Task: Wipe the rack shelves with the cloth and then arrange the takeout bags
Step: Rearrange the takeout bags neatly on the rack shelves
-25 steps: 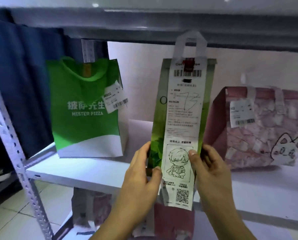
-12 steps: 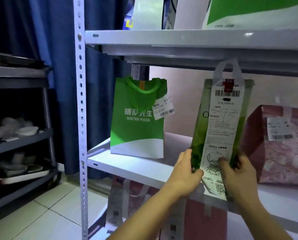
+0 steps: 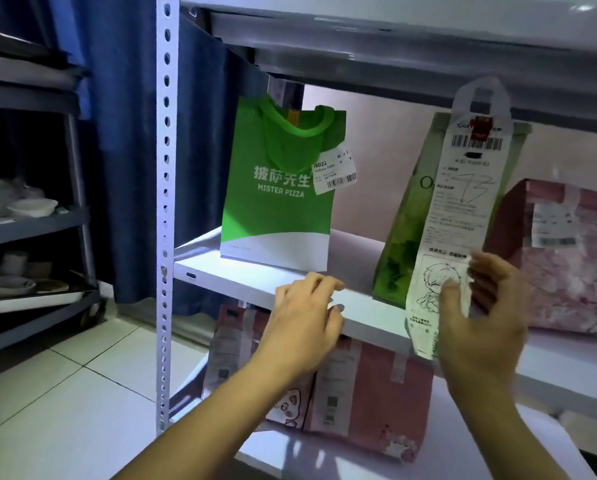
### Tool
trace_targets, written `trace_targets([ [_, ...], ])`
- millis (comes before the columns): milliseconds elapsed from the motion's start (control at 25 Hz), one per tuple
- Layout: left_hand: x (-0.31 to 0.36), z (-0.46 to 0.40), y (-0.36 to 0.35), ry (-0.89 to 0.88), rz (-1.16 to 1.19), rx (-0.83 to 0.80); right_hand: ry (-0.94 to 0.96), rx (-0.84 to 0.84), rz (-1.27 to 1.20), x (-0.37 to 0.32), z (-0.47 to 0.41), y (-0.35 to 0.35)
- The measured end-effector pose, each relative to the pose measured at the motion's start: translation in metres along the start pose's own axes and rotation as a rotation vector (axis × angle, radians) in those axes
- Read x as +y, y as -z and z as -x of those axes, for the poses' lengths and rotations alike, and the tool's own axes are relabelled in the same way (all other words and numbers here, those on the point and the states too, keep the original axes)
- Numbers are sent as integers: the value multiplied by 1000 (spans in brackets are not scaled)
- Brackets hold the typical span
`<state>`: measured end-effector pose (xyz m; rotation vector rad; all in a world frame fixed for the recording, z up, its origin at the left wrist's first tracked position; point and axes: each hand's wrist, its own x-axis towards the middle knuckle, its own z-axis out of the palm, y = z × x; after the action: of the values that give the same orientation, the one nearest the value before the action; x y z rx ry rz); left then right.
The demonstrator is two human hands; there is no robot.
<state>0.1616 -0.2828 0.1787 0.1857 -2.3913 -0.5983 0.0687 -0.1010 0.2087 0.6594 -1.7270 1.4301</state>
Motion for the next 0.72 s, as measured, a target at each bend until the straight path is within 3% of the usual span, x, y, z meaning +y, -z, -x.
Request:
trace_targets([
  [120,-27,15,17,85,-135,139,130,-224,-88,-28,20,-39],
  [280,-64,29,34,176,-196,100,-207,-484,-124,-46,12,-106],
  [440,-74,31,41,181,-118,-21,-557,-454,-116,-39,-17,-155],
  [720,-71,31,59,233,198,-1,-717,-309,-272,-39,-48,-188],
])
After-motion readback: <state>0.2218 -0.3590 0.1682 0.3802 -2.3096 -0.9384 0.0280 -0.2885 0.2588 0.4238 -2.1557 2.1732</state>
